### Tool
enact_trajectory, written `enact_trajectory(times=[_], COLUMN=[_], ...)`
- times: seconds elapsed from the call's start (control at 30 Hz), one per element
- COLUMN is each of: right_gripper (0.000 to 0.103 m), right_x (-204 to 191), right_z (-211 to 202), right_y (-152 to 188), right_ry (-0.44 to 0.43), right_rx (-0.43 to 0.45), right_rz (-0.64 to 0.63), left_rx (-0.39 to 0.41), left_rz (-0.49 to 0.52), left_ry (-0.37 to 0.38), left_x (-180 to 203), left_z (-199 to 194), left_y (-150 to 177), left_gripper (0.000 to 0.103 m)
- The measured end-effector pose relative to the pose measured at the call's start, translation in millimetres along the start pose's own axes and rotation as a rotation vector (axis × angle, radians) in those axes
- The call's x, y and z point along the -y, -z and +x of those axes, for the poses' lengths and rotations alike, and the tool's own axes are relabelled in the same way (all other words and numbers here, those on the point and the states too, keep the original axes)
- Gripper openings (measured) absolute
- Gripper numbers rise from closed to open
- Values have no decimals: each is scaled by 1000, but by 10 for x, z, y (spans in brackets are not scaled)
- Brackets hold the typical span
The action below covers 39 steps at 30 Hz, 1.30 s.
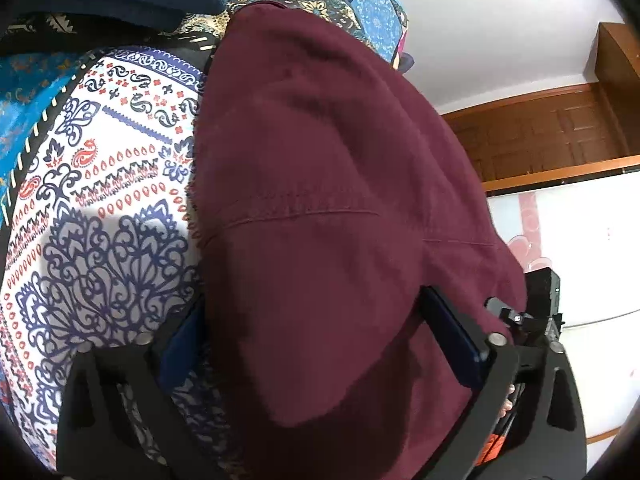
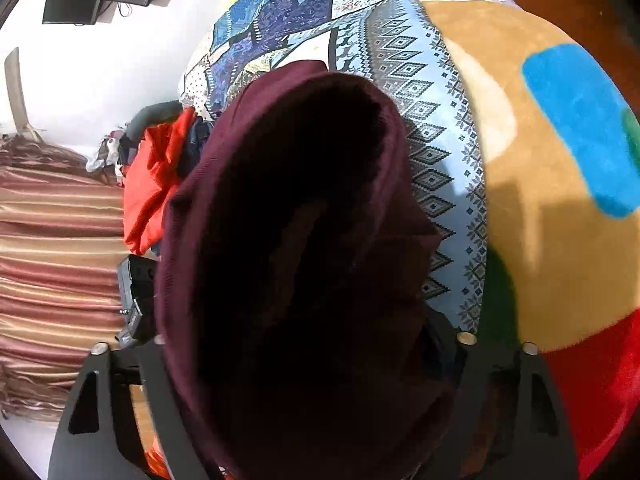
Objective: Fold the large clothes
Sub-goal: 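Grasp the maroon bundle with both grippers and carry it onto the clothes stack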
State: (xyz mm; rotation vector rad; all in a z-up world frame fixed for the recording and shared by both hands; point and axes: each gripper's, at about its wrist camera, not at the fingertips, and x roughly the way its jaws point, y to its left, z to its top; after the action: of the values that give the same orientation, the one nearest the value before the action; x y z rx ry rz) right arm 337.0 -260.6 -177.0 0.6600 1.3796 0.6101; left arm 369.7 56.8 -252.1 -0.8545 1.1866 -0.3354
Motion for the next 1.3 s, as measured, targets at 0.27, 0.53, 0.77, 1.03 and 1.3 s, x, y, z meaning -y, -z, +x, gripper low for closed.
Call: enact_trajectory(times=[0.27, 0.53, 0.77, 1.03, 1.3], right_gripper=[51, 41, 41, 41, 41], right_x=[-242, -963, -1765, -2793, -3172], right_z=[-196, -355, -408, 109, 1418], right_y=[46, -81, -307, -600, -1038], right_ry=[48, 41, -40, -136, -168], right_rx=[62, 131, 212, 271, 172], right_rz=[12, -107, -239, -422, -447], left_rx=[84, 177, 372, 575, 585], left_rz=[182, 303, 390, 432, 316], left_ry=[-93, -97, -42, -100, -225], left_x=[433, 823, 1113, 991, 71], left_z=[-285, -805, -1794, -2890, -3226], left_y=[29, -130, -597, -1176, -1963], left_gripper=[48, 38, 38, 38, 38])
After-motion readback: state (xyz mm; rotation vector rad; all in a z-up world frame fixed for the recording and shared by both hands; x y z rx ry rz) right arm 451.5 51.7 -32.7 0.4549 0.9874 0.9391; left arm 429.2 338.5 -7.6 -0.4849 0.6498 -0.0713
